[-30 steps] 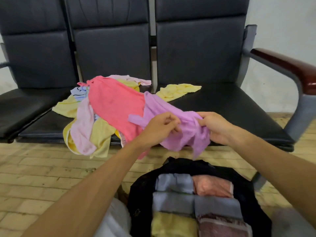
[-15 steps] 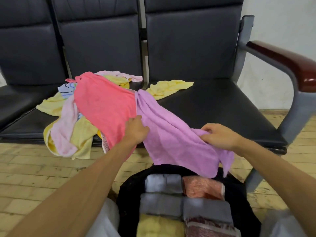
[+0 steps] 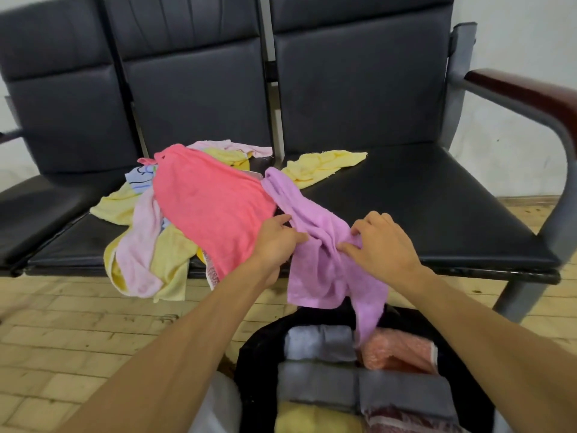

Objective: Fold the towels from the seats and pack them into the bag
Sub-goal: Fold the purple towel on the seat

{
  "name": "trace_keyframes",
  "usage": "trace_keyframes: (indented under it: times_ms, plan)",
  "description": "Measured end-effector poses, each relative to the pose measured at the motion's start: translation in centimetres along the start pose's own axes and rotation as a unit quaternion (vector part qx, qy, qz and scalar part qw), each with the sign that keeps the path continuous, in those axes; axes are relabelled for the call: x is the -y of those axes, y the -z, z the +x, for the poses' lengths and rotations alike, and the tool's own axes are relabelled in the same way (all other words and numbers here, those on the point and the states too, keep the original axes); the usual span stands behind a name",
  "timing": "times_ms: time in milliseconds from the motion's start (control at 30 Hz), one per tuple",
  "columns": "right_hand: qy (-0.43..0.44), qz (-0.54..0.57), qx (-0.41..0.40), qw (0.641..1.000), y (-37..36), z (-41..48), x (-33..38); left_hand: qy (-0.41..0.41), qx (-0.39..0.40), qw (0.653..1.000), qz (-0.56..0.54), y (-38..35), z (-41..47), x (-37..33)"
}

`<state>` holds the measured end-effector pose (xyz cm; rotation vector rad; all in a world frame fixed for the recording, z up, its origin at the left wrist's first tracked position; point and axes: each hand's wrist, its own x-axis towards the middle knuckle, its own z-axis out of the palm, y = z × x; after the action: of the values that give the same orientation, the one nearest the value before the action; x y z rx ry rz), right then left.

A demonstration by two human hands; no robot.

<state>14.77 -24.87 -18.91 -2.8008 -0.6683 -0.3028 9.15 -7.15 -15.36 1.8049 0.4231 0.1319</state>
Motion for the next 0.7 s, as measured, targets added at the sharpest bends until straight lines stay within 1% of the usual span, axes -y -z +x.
trace_keyframes:
  times_ms: [100,133,233,267,333,367,433,500,567,667,700]
  plan:
    - [0.025,0.066,-0.025,0.997,0.1,0.3,0.8,0.018,0.054,0.998,-0.036,0.3,-1.6,-0.3]
    - [0.033,0.092,-0.031,0.995,0.1,0.3,1.0,0.019,0.073,0.997,-0.029,0.3,-2.0,-0.1]
    - [0.045,0.107,0.001,0.993,-0.1,0.3,1.8,0.022,0.13,0.991,0.007,0.4,-3.4,0.3]
    - [0.035,0.103,0.001,0.994,-0.3,0.4,2.1,0.021,0.148,0.989,0.018,0.5,-3.6,0.5]
    - [-0.019,0.125,-0.007,0.992,-0.3,0.6,2.7,0.025,0.169,0.985,0.021,0.7,-4.0,0.9]
    - [-0.042,0.138,-0.005,0.99,-0.2,0.6,2.9,0.032,0.168,0.985,0.017,0.8,-4.2,0.9]
    - [-0.062,0.15,0.011,0.987,-0.2,0.9,2.9,0.042,0.154,0.987,0.004,0.9,-4.2,1.3]
    - [-0.086,0.192,0.03,0.977,-0.1,1.1,2.7,0.06,0.135,0.989,-0.018,0.9,-3.9,1.9]
    - [-0.123,0.255,0.04,0.958,0.3,1.4,2.4,0.072,0.119,0.989,-0.051,0.7,-3.5,2.2]
    - [-0.156,0.321,0.056,0.932,1.4,1.6,1.8,0.077,0.088,0.987,-0.112,0.2,-2.9,2.0]
    - [-0.17,0.352,0.065,0.918,2.0,1.4,1.6,0.085,0.074,0.984,-0.141,0.0,-2.8,1.8]
